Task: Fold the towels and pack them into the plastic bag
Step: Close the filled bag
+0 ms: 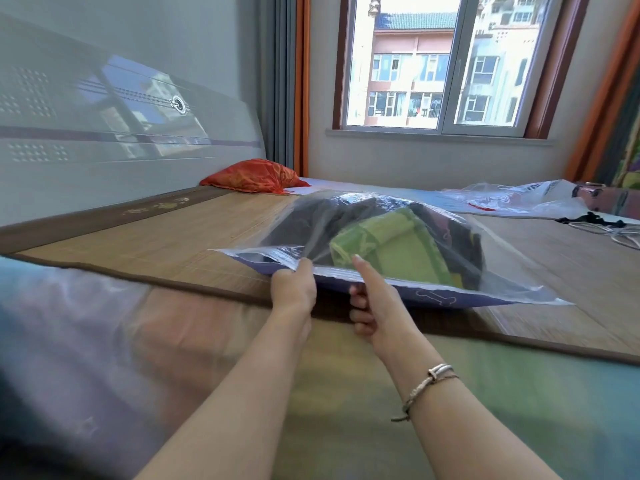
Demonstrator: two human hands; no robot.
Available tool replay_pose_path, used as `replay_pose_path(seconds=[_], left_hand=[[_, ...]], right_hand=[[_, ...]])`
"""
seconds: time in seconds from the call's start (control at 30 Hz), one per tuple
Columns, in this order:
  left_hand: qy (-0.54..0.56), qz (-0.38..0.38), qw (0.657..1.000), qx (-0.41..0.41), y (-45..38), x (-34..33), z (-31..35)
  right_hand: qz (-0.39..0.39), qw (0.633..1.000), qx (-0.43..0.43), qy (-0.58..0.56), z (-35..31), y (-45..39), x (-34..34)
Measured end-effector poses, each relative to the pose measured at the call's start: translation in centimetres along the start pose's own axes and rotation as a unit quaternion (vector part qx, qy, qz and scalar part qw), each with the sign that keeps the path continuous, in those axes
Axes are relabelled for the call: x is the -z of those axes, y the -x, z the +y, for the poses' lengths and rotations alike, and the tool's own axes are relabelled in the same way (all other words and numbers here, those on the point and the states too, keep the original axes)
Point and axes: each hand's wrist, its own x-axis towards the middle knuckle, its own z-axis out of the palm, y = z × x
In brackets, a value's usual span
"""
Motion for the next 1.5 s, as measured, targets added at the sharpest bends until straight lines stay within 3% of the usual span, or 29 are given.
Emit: replay_pose_path(seconds=[0.27,0.43,0.67,0.77,0.87,0.97,1.07,1.17,1.27,1.4,1.5], left_hand=[[-0.051,-0.056,0.997,-0.002,1.1,-0.2,0.2],[0.045,0.04,0.997,0.058,-3.0,4.2,0.8],[0.051,0.035,0.994,0.087,-2.5,6.6,0.9],[0.083,0.026,0.986,0.143,-1.6,6.5,0.9],[0.093,-0.047,0.977,0.188,0.4,5.1,1.1],[0.035,-0.139,0.967,0.212,2.6,2.2,0.7],[0.019,-0.197,0.959,0.204,3.7,-0.8,0.0],[0.063,-0.196,0.957,0.202,3.1,-2.9,-0.9],[0.141,-0.173,0.955,0.194,1.7,-4.3,-0.8],[0.188,-0.125,0.957,0.181,-1.7,-3.1,-0.2],[0.213,-0.047,0.963,0.159,-6.1,0.0,0.4]], right_hand=[[-0.013,0.998,0.01,-0.06,0.2,-0.9,-3.6],[-0.013,0.993,0.009,-0.12,-0.2,-1.0,-1.6],[-0.022,0.998,0.024,-0.045,0.3,0.0,-0.1],[-0.016,0.999,-0.005,-0.035,0.5,0.3,0.8],[0.042,0.999,0.01,-0.024,0.1,0.3,2.2],[0.165,0.984,0.049,-0.044,-0.2,0.6,4.7],[0.294,0.941,0.128,-0.107,-0.7,0.6,7.7],[0.344,0.897,0.21,-0.182,-1.9,0.2,10.7],[0.312,0.896,0.248,-0.196,-2.3,-0.5,13.0],[0.195,0.919,0.247,-0.235,-1.3,-1.6,12.2],[0.111,0.939,0.232,-0.229,-0.3,-3.4,9.6]])
